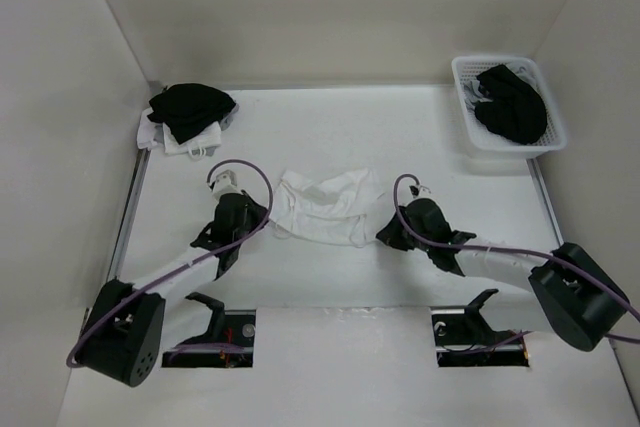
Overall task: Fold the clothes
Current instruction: Flatten the tank top out
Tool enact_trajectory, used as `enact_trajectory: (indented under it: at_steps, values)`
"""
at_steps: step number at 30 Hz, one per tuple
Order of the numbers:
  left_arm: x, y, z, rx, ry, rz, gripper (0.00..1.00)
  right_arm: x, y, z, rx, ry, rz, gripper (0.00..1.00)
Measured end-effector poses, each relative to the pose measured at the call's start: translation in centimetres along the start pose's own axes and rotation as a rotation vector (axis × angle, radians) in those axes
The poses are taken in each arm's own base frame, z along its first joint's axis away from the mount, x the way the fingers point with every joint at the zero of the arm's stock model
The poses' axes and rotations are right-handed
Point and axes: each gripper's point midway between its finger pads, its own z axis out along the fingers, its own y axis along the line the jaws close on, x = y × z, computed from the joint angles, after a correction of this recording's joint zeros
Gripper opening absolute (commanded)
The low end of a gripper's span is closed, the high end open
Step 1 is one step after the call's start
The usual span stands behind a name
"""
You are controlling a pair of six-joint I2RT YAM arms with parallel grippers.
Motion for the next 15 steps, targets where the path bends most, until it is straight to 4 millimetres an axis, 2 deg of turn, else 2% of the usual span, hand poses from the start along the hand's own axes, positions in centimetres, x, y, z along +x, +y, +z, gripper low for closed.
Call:
enact_trajectory:
  at_steps: [4, 7, 10, 15]
  values:
    - [-1.7, -1.6, -2.0, 0.051, -0.040, -0.009, 0.01, -2.0, 2.6, -1.9, -0.092, -0.079, 0.000, 0.03]
    - [-4.2, -4.2, -4.9, 0.129, -0.091, -0.018, 0.01, -4.4, 6.1, -6.0, -0.219, -0.194, -0.017, 0.03]
    - [-8.9, -8.1, -9.6, 0.240, -0.198, -0.039, 0.01, -7.1, 9.6, -11.6, -0.314, -0.307, -0.044, 0.03]
    - [-17.2, -13.4, -19.6, 0.423, -0.403, -0.098, 0.01, -12.7, 15.0, -22.9, -0.449, -0.506, -0.063, 0.03]
